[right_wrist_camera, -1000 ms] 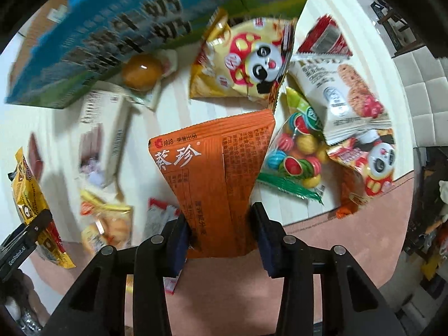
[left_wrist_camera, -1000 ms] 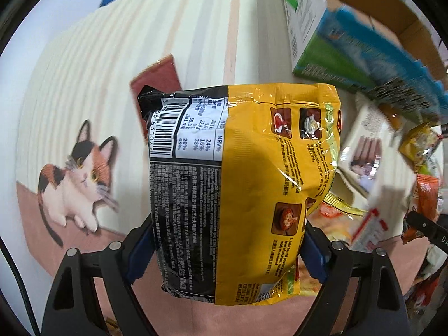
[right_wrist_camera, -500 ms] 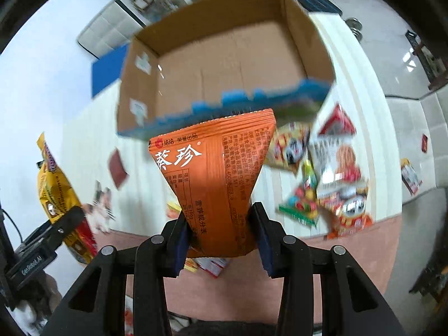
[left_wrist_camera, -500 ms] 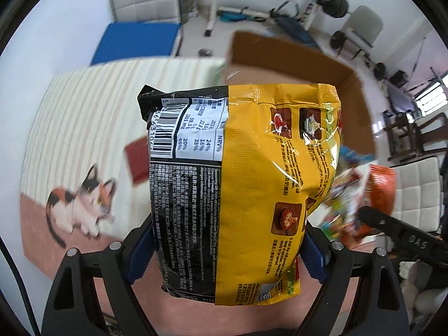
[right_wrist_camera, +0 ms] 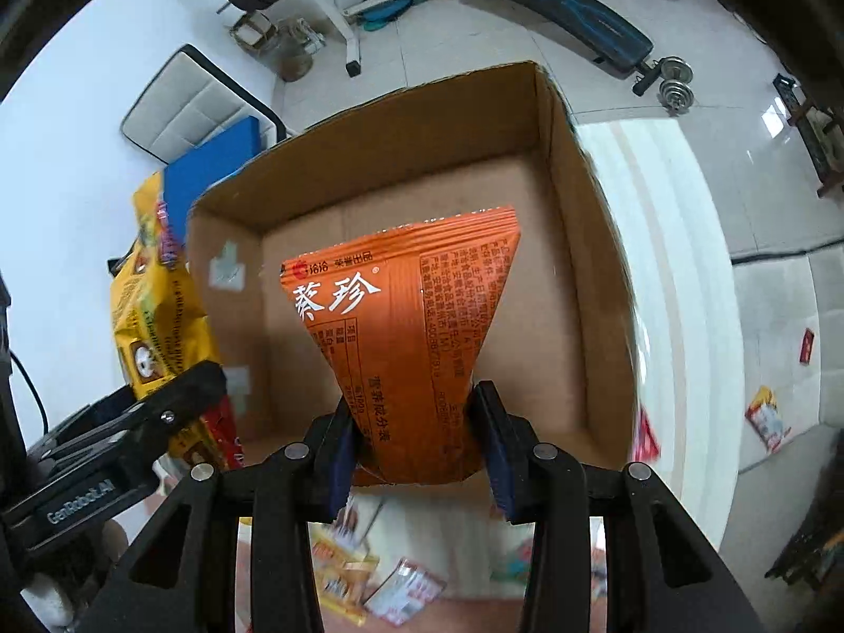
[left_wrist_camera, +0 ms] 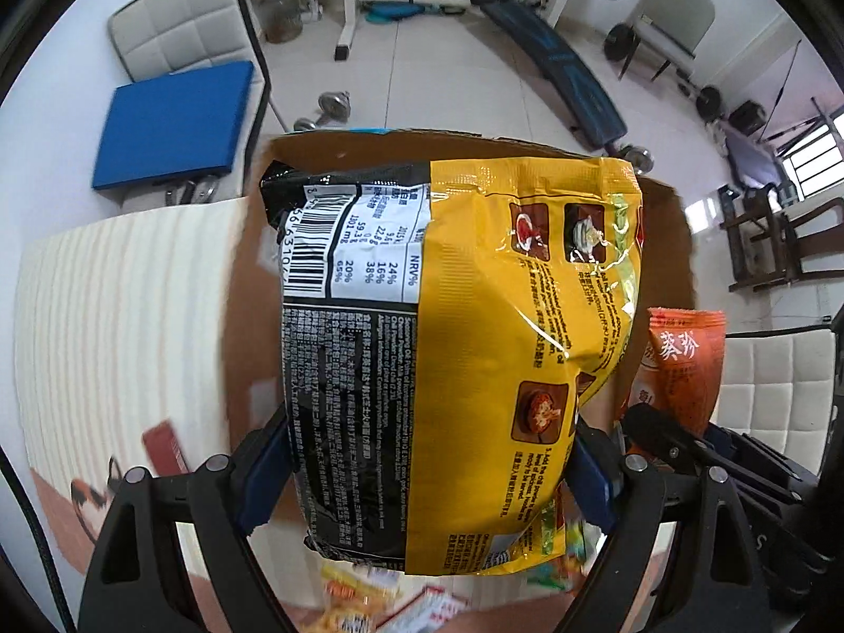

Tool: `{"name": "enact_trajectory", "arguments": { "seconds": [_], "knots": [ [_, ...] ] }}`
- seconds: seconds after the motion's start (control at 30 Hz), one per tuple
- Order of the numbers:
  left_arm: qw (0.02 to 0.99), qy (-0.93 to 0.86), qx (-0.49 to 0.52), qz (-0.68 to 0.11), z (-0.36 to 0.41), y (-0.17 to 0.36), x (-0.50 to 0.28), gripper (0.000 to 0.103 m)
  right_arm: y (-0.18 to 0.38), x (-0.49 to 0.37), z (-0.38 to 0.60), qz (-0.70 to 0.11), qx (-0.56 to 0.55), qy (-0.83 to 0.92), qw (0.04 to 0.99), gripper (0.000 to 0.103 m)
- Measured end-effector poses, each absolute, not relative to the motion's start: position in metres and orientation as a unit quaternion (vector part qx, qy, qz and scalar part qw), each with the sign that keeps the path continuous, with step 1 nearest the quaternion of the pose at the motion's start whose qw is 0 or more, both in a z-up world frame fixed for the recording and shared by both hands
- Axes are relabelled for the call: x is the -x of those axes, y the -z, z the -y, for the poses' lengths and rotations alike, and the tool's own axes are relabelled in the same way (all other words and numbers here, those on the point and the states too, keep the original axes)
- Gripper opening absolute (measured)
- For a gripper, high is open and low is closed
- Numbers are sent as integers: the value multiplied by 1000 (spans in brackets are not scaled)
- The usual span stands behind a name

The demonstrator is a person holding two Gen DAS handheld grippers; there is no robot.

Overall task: Organize snacks
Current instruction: 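Carry both packets into the cardboard box and open both tools, then grasp the yellow egg-biscuit bag with the left tool while the right tool grasps the red-white strip packet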

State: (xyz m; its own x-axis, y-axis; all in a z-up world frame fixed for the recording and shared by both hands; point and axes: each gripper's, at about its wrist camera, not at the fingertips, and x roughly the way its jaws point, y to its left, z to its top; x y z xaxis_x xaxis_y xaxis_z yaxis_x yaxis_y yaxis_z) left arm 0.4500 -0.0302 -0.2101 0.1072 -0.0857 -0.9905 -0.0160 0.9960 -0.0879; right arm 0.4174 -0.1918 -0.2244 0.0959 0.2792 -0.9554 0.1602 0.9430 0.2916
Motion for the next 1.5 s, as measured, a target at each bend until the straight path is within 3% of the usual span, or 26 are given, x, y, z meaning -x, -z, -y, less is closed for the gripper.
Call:
{"name": "enact_trajectory", "arguments": {
  "seconds": [0.27,0.6,0.77,1.07,1.3,1.5],
  "knots": [
    [712,27,39,-701,53,263,-499,89,284,-468,199,-696,-137,-32,704,44],
    [686,33,58,-725,58,293,-512,91,313,-484,197,-717,-114,-44,686,46],
    [684,36,62,-726,60,294,-511,92,314,-483,191,-724,-98,-58,680,71],
    [716,42,50,-695,58,253,-498,93,295,-471,182,-714,-67,-54,694,93],
    [795,23,6,-606,43,183,-461,93,244,-446,177,-676,-52,-46,733,95],
    [808,26,13,-589,30,150,-416,93,201,-395,185,-661,-80,-55,744,95]
  ]
}}
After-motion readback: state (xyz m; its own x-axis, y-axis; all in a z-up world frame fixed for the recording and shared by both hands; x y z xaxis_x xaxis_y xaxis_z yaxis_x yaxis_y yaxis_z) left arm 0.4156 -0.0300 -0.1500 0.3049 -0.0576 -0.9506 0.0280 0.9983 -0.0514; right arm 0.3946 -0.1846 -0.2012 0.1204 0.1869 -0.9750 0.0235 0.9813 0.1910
